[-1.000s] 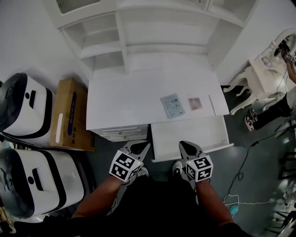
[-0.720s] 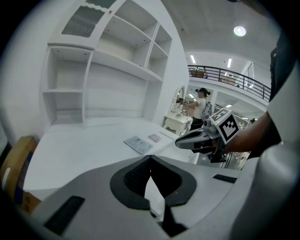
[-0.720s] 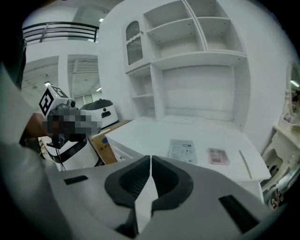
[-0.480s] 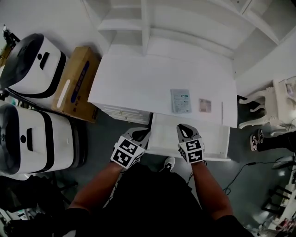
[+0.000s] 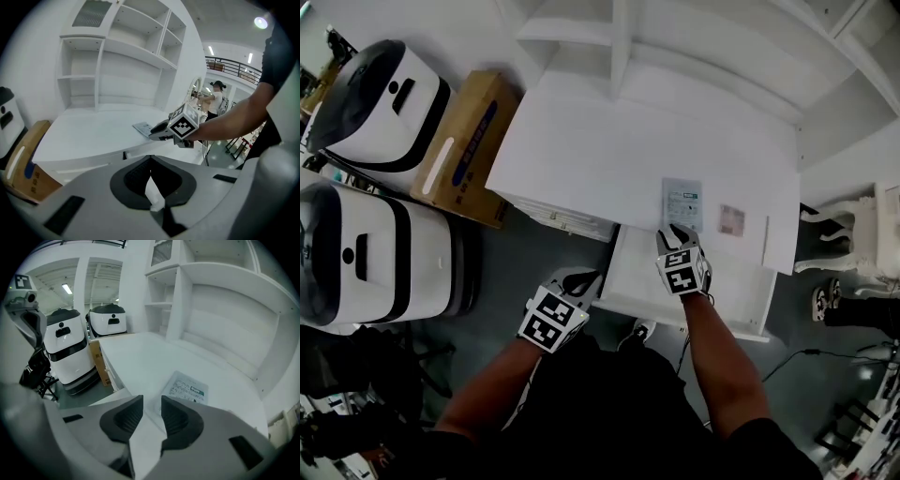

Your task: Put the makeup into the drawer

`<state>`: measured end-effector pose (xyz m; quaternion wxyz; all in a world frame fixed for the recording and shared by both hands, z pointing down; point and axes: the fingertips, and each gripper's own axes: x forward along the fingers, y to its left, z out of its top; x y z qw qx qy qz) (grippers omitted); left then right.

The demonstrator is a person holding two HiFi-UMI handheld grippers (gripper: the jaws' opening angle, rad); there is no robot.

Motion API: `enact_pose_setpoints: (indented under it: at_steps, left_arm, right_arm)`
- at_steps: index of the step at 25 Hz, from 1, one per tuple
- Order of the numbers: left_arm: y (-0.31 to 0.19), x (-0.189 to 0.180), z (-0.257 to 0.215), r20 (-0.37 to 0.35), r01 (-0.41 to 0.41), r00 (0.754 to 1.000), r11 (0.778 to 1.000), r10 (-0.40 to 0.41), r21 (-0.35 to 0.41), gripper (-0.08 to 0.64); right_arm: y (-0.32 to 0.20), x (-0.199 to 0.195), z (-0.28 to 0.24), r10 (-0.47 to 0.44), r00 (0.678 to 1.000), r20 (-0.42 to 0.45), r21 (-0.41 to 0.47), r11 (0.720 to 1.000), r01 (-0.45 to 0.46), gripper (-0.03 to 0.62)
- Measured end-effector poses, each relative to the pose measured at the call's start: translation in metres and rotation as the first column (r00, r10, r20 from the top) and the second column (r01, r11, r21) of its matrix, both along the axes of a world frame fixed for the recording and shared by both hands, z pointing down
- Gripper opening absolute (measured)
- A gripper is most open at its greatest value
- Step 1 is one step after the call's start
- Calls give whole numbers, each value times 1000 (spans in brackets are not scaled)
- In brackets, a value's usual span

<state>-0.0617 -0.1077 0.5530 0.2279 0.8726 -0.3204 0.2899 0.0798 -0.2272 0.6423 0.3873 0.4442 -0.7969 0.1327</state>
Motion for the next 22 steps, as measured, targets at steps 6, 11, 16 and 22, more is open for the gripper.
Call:
enact_pose_setpoints:
  at_steps: [6, 11, 16, 22]
  left_arm:
    - [-8, -13, -1, 8, 35, 999, 999, -35, -7, 5]
    - [-12, -16, -3, 9, 35, 999, 999, -34, -7, 5]
    - [-12, -19, 1, 14, 31, 999, 999, -30, -31, 5]
    - [-13, -20, 3, 19, 27, 999, 999, -26, -37, 5]
  right_arm:
    - [-13, 4, 18, 7, 998, -66, -17, 1000, -8, 110]
    - [-14, 12, 30, 19, 997, -72, -52, 998, -23, 110]
    - [-13, 10, 33, 5, 1000, -7, -85, 996, -6, 90]
    - [-16, 10, 31, 85, 991, 105, -123, 990, -72, 35]
